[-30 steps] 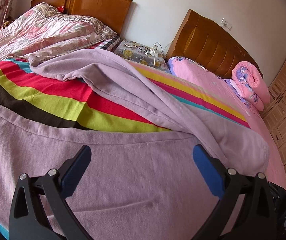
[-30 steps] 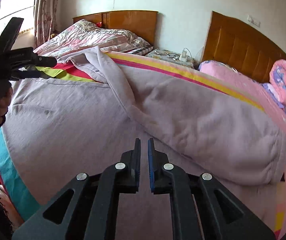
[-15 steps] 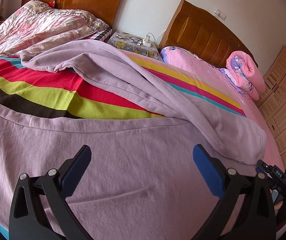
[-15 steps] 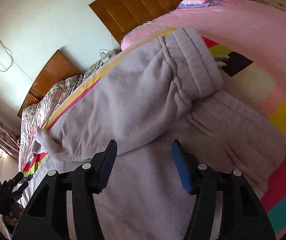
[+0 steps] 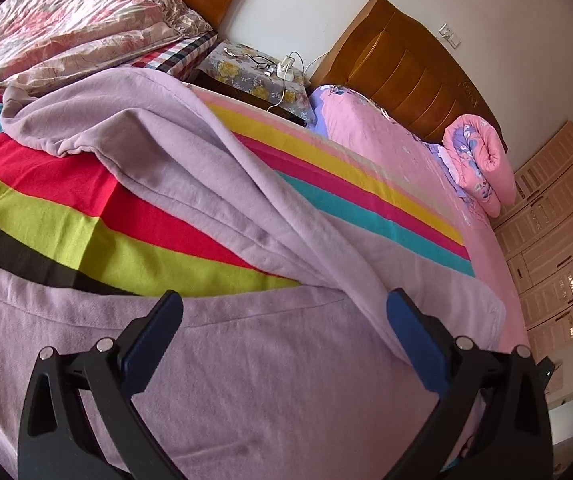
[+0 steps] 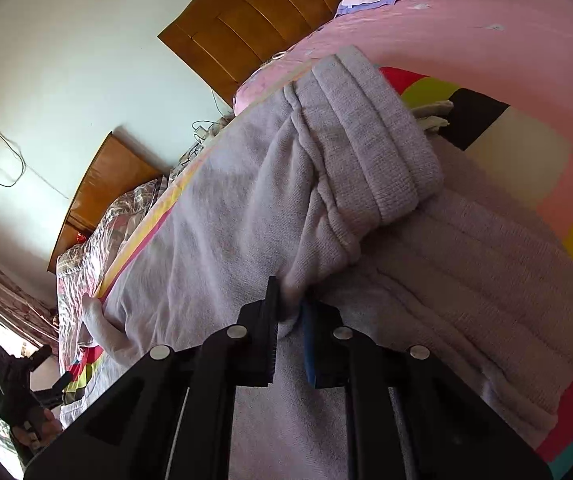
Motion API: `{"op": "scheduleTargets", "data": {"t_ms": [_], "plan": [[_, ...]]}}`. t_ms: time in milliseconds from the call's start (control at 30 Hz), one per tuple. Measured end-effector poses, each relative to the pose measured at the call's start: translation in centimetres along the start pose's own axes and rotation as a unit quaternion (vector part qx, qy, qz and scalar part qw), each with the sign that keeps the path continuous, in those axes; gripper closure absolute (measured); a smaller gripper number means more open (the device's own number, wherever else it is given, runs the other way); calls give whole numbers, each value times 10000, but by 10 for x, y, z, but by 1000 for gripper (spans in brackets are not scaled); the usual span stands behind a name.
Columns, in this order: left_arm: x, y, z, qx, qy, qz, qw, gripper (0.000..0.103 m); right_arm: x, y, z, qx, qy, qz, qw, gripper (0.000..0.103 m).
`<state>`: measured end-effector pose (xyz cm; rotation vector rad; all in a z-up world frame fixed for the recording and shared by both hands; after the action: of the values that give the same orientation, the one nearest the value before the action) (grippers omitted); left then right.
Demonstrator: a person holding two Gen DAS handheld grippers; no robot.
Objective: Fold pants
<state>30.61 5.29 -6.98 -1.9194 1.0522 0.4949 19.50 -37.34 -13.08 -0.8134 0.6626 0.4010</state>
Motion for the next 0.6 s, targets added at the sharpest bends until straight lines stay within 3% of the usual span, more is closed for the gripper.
{"op": "scheduleTargets", "data": {"t_ms": [100, 267, 367, 600], "plan": [[21, -33, -12, -257, 191, 232, 9992, 3, 1, 1, -3, 67, -92, 35, 9999, 91], [46, -85, -25, -227, 25, 579, 9981, 11, 1, -1, -11, 102, -205, 46, 9997, 91], [56, -112, -14, -277, -376, 669, 9967, 12, 1, 1, -16, 144, -290, 53, 9995, 91], [87, -141, 25, -430, -718, 782, 9934, 16, 0, 1, -24, 156, -382, 73, 9991, 91]]}}
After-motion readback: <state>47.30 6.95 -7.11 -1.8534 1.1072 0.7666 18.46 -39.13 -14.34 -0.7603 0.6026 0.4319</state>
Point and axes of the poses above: each gripper's, at about its wrist camera, not at the fingertips, and x roughly the way its jaws point, z to its left, y to its underside, the point moved 6 cm from there along x, roughly the way its jaws point, and after that the axes turned 4 degrees about y, right-handed, at the moved point
